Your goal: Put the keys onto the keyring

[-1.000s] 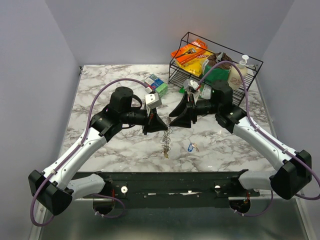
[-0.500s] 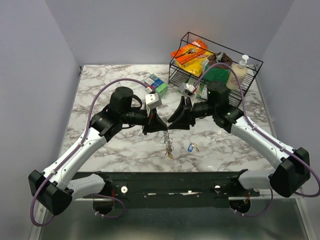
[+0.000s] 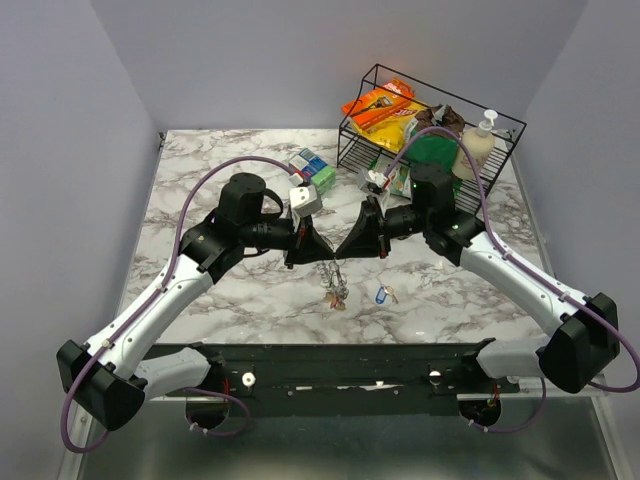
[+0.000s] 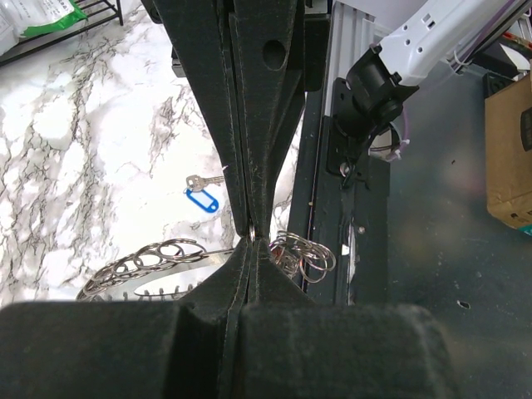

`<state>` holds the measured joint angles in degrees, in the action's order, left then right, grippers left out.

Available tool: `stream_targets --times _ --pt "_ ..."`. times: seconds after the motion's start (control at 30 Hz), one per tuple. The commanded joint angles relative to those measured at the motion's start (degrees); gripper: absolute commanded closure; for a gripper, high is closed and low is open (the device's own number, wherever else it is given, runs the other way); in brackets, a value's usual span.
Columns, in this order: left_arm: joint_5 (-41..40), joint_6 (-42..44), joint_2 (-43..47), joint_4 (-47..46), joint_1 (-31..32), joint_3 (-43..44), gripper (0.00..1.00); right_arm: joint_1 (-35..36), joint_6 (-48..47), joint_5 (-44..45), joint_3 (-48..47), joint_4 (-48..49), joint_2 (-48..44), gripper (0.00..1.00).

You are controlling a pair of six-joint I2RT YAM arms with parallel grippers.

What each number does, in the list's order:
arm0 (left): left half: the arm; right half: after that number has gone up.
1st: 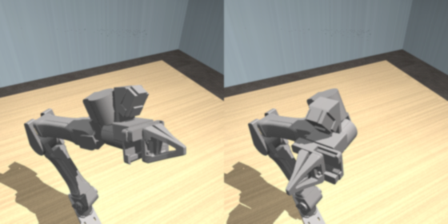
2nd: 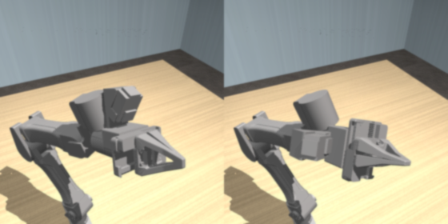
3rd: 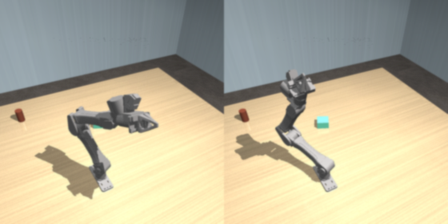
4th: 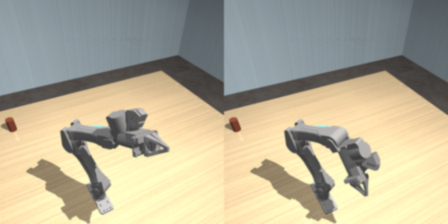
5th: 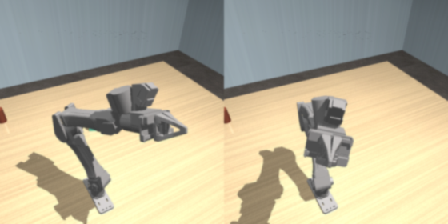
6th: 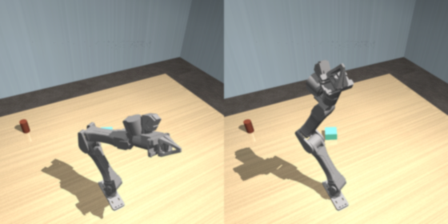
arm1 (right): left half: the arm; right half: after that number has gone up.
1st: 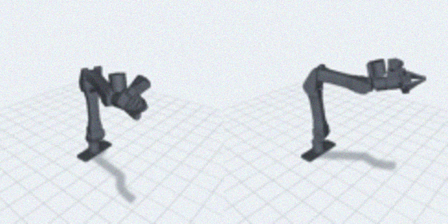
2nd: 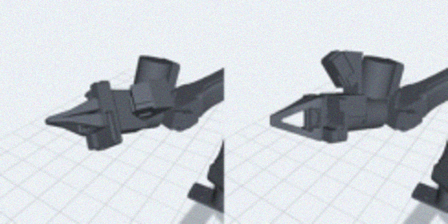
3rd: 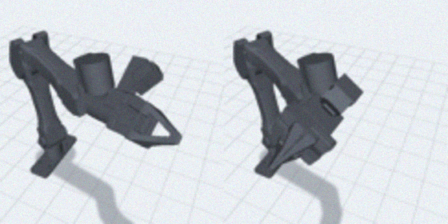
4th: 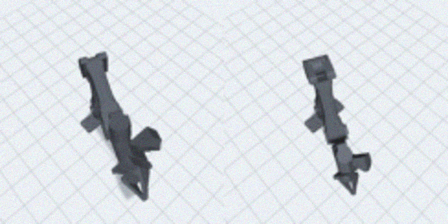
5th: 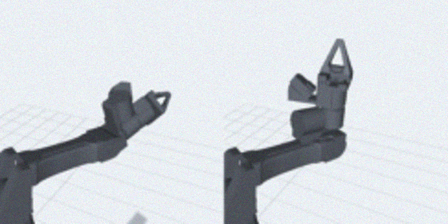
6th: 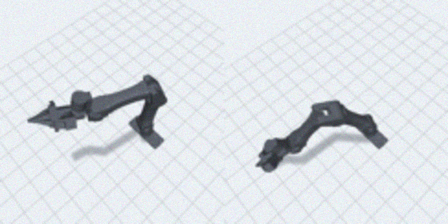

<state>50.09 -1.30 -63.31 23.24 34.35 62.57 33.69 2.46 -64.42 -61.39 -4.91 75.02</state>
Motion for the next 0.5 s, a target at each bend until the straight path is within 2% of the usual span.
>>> stream_targets --times 0.0,0.17,0.23,0.47 --pt "2.0 -0.3 1.3 -2.0 0.5 1.8 1.00 0.4 -0.8 1.4 -1.8 -0.2 0.8 0.99" --pt "0.1 -1.1 1.8 -2.9 0.5 1.7 0.99 0.5 0.6 2.1 -0.7 1.5 -0.2 0.99" --pt "-1.5 -1.9 2.3 -3.7 0.5 1.4 0.87 0.5 2.4 2.3 0.4 4.3 -0.9 0.99" --pt "-6.6 -2.9 4.4 -5.0 0.5 1.1 0.65 0.5 5.4 4.6 3.3 9.8 -3.5 1.00"
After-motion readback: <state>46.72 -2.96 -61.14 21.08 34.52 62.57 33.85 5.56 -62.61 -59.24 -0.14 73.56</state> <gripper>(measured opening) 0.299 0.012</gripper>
